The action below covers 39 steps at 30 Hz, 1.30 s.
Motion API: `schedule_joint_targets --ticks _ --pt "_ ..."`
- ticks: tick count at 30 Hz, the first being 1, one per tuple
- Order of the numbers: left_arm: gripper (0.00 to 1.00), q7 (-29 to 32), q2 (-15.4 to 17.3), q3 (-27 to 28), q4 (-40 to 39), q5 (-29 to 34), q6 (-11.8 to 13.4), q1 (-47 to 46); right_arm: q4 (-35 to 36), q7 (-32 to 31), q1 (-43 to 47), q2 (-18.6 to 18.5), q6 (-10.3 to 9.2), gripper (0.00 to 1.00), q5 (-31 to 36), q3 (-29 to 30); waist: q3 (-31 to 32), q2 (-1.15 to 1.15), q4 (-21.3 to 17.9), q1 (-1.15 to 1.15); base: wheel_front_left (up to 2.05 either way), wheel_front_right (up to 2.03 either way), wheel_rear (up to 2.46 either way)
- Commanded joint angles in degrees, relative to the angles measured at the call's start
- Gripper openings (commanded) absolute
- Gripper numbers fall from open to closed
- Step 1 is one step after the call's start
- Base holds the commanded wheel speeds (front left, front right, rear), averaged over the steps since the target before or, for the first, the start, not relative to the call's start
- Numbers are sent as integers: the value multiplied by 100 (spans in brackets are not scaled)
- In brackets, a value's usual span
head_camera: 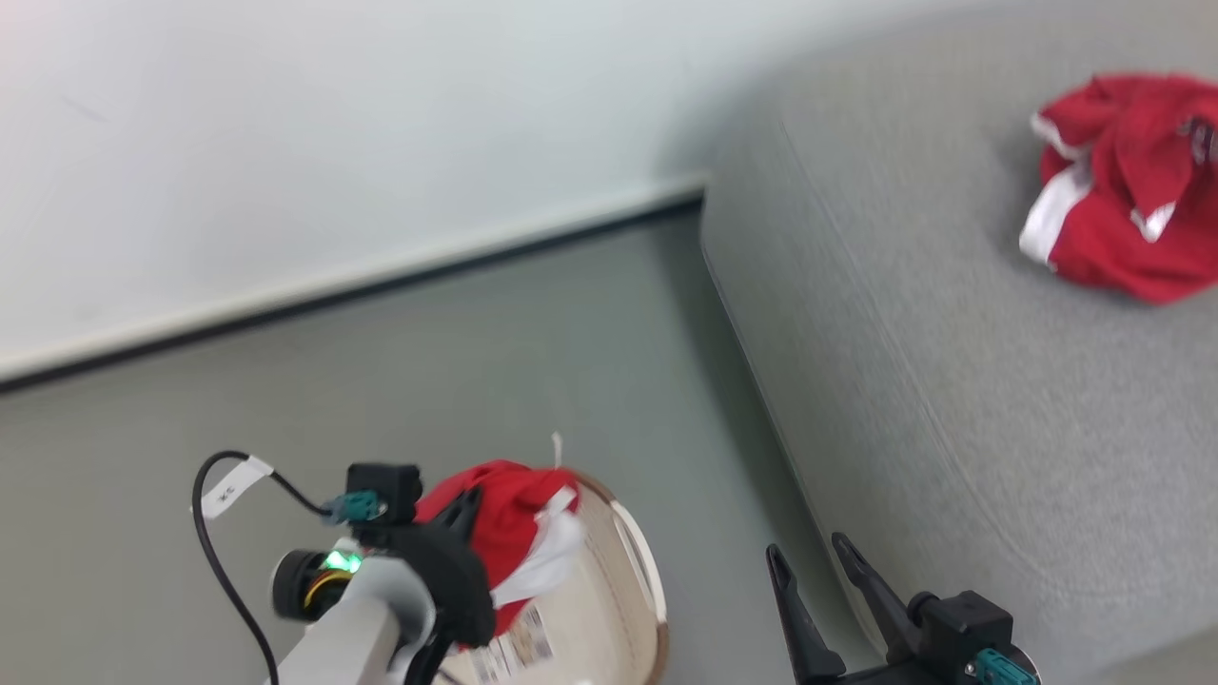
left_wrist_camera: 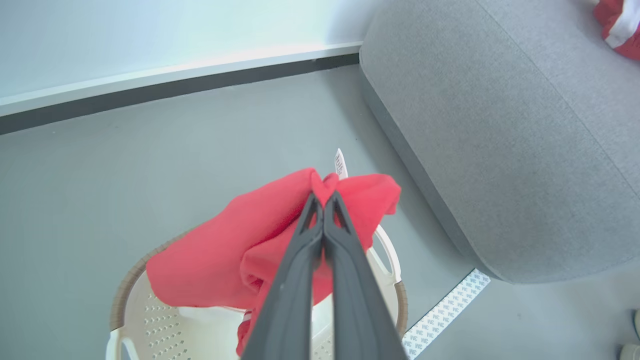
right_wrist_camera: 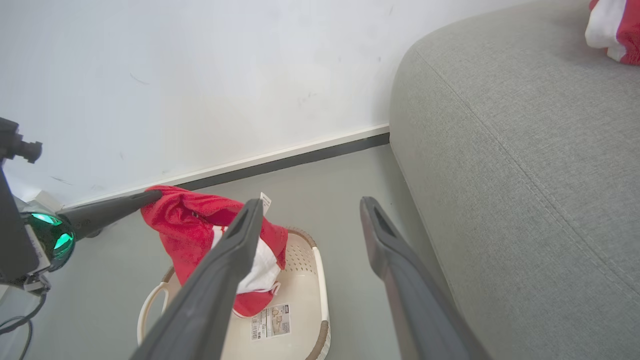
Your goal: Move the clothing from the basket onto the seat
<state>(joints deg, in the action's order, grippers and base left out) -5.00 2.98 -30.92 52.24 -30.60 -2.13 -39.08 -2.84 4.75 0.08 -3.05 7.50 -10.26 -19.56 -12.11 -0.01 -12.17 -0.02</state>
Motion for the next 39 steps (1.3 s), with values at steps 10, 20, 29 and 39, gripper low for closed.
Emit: schedule_joint_targets --ticks 10,20,29,39 --pt "0 378 -7 -530 -1650 -348 550 -333 439 -331 338 22 -1 100 -178 -46 1583 1 1001 2 0 0 0" --pt "0 923 57 -730 -2364 -170 578 -974 529 -563 159 24 -1 100 -220 -136 1541 1 1051 2 0 0 0" --pt "0 1002 32 -811 -2479 -271 604 -1018 379 -719 -80 24 -1 100 -324 -353 1543 1 1072 2 0 0 0" --pt "0 1032 -2 -986 -2514 -501 664 -1035 46 -924 -574 24 -1 100 -623 -707 1552 1 1113 2 0 0 0"
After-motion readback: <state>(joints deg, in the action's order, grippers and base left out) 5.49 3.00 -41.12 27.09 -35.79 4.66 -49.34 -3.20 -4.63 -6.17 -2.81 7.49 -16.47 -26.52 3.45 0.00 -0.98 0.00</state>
